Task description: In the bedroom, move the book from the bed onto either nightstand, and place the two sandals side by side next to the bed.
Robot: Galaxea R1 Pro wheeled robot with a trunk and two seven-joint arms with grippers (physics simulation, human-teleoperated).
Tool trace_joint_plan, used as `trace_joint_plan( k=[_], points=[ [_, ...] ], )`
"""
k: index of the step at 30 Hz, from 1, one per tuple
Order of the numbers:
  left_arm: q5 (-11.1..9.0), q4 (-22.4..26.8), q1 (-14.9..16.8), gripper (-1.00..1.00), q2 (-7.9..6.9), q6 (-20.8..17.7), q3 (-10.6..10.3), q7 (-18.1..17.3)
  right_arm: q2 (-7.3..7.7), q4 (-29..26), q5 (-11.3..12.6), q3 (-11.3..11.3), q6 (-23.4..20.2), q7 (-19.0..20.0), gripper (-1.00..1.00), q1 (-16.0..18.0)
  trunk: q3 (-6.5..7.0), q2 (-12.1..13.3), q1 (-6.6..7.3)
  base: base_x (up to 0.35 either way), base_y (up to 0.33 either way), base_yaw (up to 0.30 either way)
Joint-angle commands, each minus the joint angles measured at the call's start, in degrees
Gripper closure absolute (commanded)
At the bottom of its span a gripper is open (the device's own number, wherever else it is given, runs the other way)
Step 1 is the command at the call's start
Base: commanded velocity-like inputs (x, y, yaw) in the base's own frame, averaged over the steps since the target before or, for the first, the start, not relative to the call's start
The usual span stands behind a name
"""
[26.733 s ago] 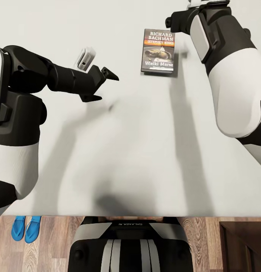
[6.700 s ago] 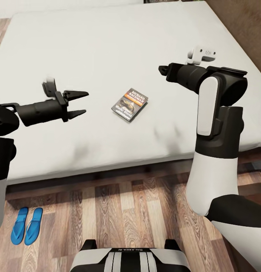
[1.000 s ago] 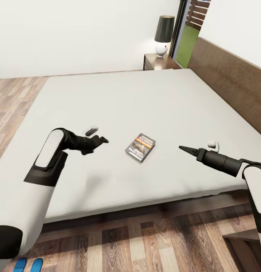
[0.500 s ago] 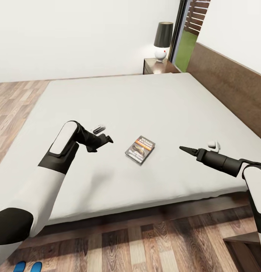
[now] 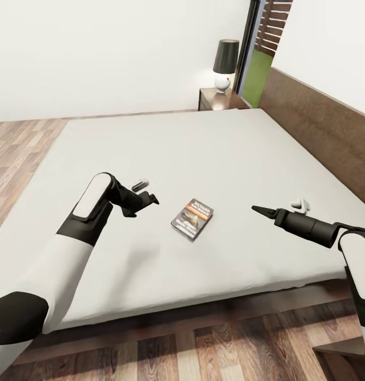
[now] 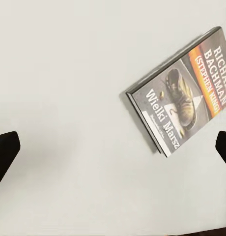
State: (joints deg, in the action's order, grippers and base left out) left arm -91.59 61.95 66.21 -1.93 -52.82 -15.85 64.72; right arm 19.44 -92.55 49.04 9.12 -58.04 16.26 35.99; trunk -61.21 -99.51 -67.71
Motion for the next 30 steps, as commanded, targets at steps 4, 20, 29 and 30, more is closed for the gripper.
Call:
trace_joint_plan(
  k=[4,20,29,30],
  points=[
    [-0.5,0.0,-0.2,-1.00,-0.07,-0.1,-0.2,0.6,-0.01,0.0,-0.5,0.1,-0.2,0.1,-1.00,0.0,0.15,0.0,-0.02,0.255,-0.175,-0.009],
    [-0.4,-2.3,-1.2,-1.00,-0.01,-0.1,-0.3,0.4,-0.01,0.0,-0.5,0.0,-0.2,-0.3,-1.00,0.0,0.27,0.0,-0.02,0.225,-0.195,-0.001],
    [4.8,-8.8,1.3,-1.00,0.94,1.2,-0.2,-6.6,0.05,0.0,-0.5,0.1,-0.2,-0.3,-1.00,0.0,0.27,0.0,-0.02,0.025,-0.023,0.000],
    [6.3,-9.6,1.5,-1.00,1.33,1.5,-0.2,-7.9,0.06,0.0,-0.5,0.1,-0.2,-0.3,-1.00,0.0,0.27,0.0,-0.02,0.005,-0.004,0.000]
  ],
)
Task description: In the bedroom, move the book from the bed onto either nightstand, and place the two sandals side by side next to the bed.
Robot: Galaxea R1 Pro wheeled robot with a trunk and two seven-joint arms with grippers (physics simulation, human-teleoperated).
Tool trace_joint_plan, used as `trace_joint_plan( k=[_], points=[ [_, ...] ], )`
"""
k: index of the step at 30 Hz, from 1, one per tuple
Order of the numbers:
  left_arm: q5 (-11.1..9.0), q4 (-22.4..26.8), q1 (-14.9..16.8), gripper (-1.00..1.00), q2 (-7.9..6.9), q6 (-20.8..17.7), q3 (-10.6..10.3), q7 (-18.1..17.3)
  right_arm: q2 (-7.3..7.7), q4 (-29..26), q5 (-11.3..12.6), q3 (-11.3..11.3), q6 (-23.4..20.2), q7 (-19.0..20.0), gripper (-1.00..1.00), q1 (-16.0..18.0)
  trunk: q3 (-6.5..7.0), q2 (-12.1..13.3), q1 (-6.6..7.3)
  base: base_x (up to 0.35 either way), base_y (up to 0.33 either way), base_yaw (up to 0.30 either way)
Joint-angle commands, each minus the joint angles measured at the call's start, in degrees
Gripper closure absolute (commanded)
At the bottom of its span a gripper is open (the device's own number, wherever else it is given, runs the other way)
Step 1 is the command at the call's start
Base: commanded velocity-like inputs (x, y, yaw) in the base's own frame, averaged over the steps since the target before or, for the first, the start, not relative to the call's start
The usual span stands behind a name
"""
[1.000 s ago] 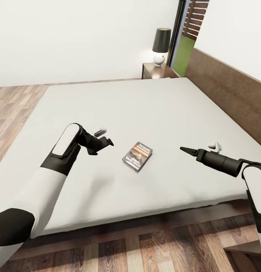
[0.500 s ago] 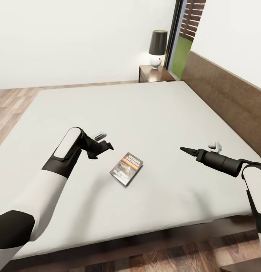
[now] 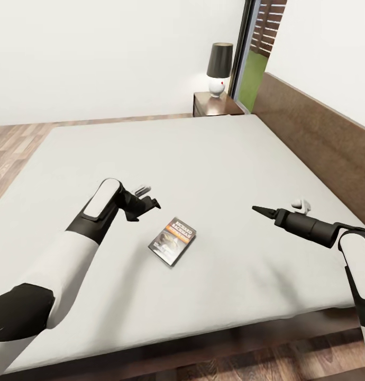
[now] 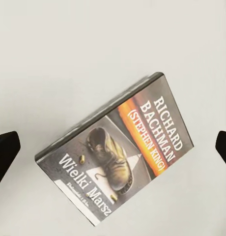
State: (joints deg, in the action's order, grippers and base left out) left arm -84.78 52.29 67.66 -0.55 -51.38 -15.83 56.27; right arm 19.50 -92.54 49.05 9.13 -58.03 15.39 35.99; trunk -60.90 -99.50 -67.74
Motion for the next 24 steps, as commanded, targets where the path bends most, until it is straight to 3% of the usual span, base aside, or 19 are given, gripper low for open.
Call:
trace_joint_plan(
  k=[1,4,5,6,8,9,16,22,24],
  points=[
    [-0.5,0.0,0.1,-1.00,-0.05,0.0,-0.2,0.5,0.00,0.0,-0.5,0.1,-0.2,0.6,-1.00,0.0,-0.04,0.0,0.00,0.005,-0.004,0.000],
    [4.6,-2.7,0.7,-1.00,1.27,0.5,-0.1,-3.9,0.00,0.0,-0.5,0.1,-0.2,0.6,-1.00,0.0,-0.04,0.0,0.00,0.003,-0.003,0.000],
    [4.6,-2.7,0.7,-1.00,1.27,0.5,-0.1,-3.9,0.00,0.0,-0.5,0.1,-0.2,0.6,-1.00,0.0,-0.04,0.0,0.00,0.002,-0.002,0.000],
    [9.9,-7.0,3.1,-1.00,2.81,0.7,0.0,-8.5,0.01,0.0,-0.5,0.3,-0.2,0.5,-1.00,0.0,-0.06,0.0,0.00,0.001,-0.001,-0.016],
    [11.3,-9.3,4.5,-1.00,3.26,0.8,0.1,-9.7,0.01,0.0,-0.5,0.3,-0.2,0.4,-1.00,0.0,-0.13,0.0,0.00,0.001,-0.001,-0.037],
    [13.1,-13.5,6.6,-1.00,3.73,1.0,0.2,-11.5,-0.05,0.0,-0.5,0.1,-0.2,0.3,-1.00,0.0,-0.21,0.0,0.00,0.000,0.000,-0.079],
    [14.0,-17.9,7.5,-1.00,3.54,4.4,0.0,-15.1,-0.06,0.0,-0.5,0.0,-0.3,0.3,-1.00,0.0,-0.47,0.0,0.00,0.000,0.000,-0.043],
    [16.2,-16.0,5.6,-1.00,1.58,6.2,2.0,-17.0,-2.00,0.2,-0.7,0.2,0.7,0.8,-1.00,0.1,-0.47,0.0,0.00,0.000,0.000,0.000],
    [16.9,-15.3,4.9,-1.00,0.93,6.8,2.6,-17.6,-2.04,0.2,-0.7,0.2,0.7,0.8,-1.00,0.1,-0.47,0.0,0.00,0.000,0.000,0.000]
  ],
)
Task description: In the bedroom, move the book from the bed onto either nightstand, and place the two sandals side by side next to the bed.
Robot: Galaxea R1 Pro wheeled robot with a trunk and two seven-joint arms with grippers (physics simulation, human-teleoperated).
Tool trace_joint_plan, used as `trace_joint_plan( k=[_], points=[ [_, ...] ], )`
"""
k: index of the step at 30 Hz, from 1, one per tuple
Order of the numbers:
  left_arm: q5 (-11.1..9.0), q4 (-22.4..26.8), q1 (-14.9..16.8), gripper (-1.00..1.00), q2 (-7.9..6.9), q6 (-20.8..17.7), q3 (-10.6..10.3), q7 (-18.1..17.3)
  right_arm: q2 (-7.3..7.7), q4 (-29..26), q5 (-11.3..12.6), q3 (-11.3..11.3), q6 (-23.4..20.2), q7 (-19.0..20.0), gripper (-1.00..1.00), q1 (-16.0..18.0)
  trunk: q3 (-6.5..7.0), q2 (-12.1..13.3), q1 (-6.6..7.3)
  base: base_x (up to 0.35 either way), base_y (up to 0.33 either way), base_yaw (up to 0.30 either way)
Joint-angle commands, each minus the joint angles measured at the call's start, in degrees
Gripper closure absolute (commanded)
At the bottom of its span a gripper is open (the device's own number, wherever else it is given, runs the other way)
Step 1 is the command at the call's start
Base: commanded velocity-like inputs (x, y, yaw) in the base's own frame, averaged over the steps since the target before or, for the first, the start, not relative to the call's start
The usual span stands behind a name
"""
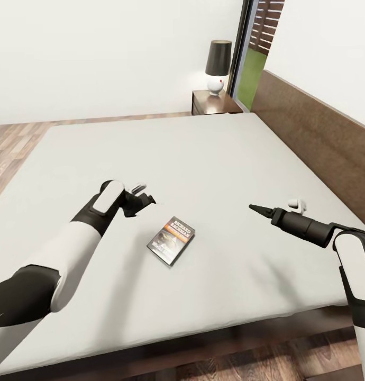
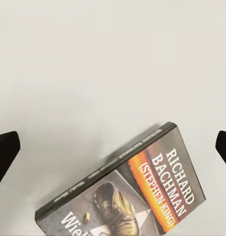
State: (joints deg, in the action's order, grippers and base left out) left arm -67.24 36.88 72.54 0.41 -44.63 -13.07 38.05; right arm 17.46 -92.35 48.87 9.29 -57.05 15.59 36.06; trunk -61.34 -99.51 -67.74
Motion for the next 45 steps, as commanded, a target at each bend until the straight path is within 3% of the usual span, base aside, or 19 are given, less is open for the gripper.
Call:
trace_joint_plan(
  k=[1,8,28,34,40,41,45],
  points=[
    [-0.3,0.4,-0.3,-1.00,-0.05,0.1,0.2,0.2,0.00,0.0,-0.5,0.1,-0.2,0.6,-1.00,0.0,-0.04,0.0,0.00,0.000,0.000,0.000],
    [1.8,2.6,-2.6,-1.00,-0.05,0.1,0.3,-2.0,0.00,0.0,-0.5,0.1,-0.2,0.6,-1.00,0.0,-0.04,0.0,0.00,0.000,0.000,0.000],
    [1.4,8.0,-9.0,-1.00,0.25,-0.2,-0.1,-7.8,0.21,0.0,-0.5,0.1,-0.5,0.6,-1.00,0.1,-0.04,0.0,0.00,0.000,0.000,0.000],
    [-0.5,6.1,-7.1,-1.00,0.11,-2.1,-2.0,-5.8,0.76,-0.2,-0.3,0.2,-1.8,0.3,-1.00,0.2,-0.04,0.0,0.00,0.000,0.000,0.000],
    [-2.5,4.2,-5.1,-1.00,0.00,-2.2,-2.4,-4.0,0.86,-0.2,-0.3,0.2,-2.0,0.3,-1.00,0.2,-0.04,0.0,0.00,0.000,0.000,0.000],
    [-3.5,0.4,-2.5,-1.00,-0.03,-2.2,-2.4,-4.0,0.87,-0.2,-0.3,0.1,-2.0,0.3,-1.00,0.2,-0.04,0.0,0.00,0.000,0.000,0.000],
    [-3.5,1.1,-3.0,-1.00,-0.08,-2.2,-2.4,-3.9,0.87,-0.2,-0.3,0.1,-2.0,0.4,-1.00,0.2,-0.04,0.0,0.00,0.000,0.000,0.000]
  ],
)
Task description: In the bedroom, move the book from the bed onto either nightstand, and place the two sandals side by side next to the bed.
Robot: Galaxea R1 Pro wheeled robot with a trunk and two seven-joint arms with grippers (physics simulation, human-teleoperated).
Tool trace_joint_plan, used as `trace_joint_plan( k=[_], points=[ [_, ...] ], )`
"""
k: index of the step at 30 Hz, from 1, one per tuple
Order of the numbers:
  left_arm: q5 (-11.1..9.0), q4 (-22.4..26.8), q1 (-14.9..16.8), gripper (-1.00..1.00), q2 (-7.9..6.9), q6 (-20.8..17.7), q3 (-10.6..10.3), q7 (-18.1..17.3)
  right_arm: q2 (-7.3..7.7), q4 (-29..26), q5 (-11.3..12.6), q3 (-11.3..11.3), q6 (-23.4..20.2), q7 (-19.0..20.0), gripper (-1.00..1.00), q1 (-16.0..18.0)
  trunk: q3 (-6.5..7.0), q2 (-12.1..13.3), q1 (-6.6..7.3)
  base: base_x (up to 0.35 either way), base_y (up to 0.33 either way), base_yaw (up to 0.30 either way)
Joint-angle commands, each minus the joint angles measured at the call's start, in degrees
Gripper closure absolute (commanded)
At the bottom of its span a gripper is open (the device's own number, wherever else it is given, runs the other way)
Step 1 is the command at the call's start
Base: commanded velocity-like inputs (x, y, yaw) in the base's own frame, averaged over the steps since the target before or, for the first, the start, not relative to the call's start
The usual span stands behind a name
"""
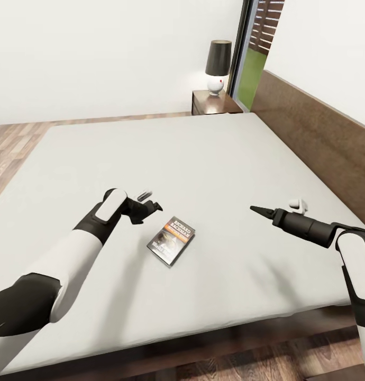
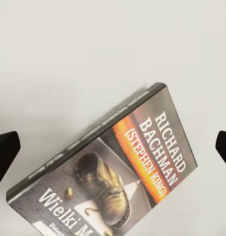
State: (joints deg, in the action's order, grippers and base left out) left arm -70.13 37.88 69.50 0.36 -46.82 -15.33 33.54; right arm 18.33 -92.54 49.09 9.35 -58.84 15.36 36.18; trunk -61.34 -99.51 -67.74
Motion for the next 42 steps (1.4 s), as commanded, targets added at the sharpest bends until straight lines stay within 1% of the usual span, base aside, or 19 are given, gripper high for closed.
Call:
trace_joint_plan(
  k=[1,8,13,18,21,23,24,27,32,33,36,37,38,42],
  points=[
    [-0.6,0.6,-0.3,-1.00,-0.09,0.0,-0.1,0.6,-0.01,0.0,-0.6,0.1,-0.2,0.6,-1.00,0.0,-0.04,0.0,0.00,0.000,0.000,0.000],
    [-0.5,3.9,-2.8,-1.00,-0.68,0.1,-0.1,0.7,-0.04,0.0,-0.6,0.0,-0.2,0.7,-1.00,0.0,-0.04,0.0,0.00,0.000,0.000,0.000],
    [-0.6,4.8,-3.5,-1.00,-0.96,0.2,-0.1,0.7,-0.04,0.0,-0.6,0.0,-0.2,0.7,-1.00,-0.1,-0.04,0.0,0.00,0.000,0.000,0.000],
    [-0.6,5.3,-4.2,-1.00,-1.09,2.3,-0.2,0.2,0.00,0.0,-0.6,0.2,-0.2,0.7,-1.00,-0.1,-0.04,0.0,0.00,0.000,0.000,0.000],
    [-0.4,5.3,-4.8,-1.00,-1.12,4.4,-0.3,-1.0,0.02,0.0,-0.6,0.5,-0.2,0.9,-1.00,-0.1,-0.04,0.0,0.00,0.000,0.000,0.000],
    [-0.3,5.4,-5.2,-1.00,-1.16,5.5,-0.3,-2.2,0.01,0.0,-0.5,1.1,-0.2,1.1,-1.00,-0.1,-0.07,0.0,0.00,0.000,0.000,0.000],
    [-0.3,5.4,-5.2,-1.00,-1.16,5.5,-0.3,-2.2,0.01,0.0,-0.5,1.1,-0.2,1.1,-1.00,-0.1,-0.09,0.0,0.00,0.000,0.000,0.000],
    [-0.3,5.3,-5.7,-1.00,-1.44,6.3,-0.3,-4.1,-0.02,0.0,-0.5,2.0,-0.2,1.5,-1.00,-0.1,-0.21,0.0,0.00,0.000,0.000,0.000],
    [-0.3,5.1,-6.1,-1.00,-2.31,7.0,-0.2,-6.8,-0.03,0.0,-0.5,2.6,-0.2,2.1,-1.00,-0.1,-0.55,0.0,0.00,0.000,0.000,0.000],
    [-0.3,5.1,-6.1,-1.00,-2.31,7.0,-0.2,-6.8,-0.03,0.0,-0.5,2.6,-0.2,2.1,-1.00,-0.1,-0.62,0.0,0.00,0.000,0.000,0.000],
    [-0.3,4.9,-6.3,-1.00,-2.61,7.1,-0.2,-8.5,-0.04,0.0,-0.5,2.7,-0.2,2.2,-1.00,-0.1,-0.86,0.0,0.00,0.000,0.000,0.000],
    [-0.3,4.9,-6.3,-1.00,-2.61,7.1,-0.2,-8.5,-0.04,0.0,-0.5,2.7,-0.2,2.2,-1.00,-0.1,-0.95,0.0,0.00,0.000,0.000,0.000],
    [-0.3,4.6,-6.3,-1.00,-2.83,7.2,-0.2,-9.5,-0.04,0.0,-0.5,2.8,-0.2,2.2,-1.00,-0.1,-1.03,0.0,0.00,0.000,0.000,0.000],
    [-0.3,4.2,-6.4,-1.00,-3.08,7.2,-0.2,-11.0,-0.04,0.0,-0.5,2.8,-0.2,2.3,-1.00,-0.1,-1.37,0.0,0.00,0.000,0.000,0.000]
  ],
)
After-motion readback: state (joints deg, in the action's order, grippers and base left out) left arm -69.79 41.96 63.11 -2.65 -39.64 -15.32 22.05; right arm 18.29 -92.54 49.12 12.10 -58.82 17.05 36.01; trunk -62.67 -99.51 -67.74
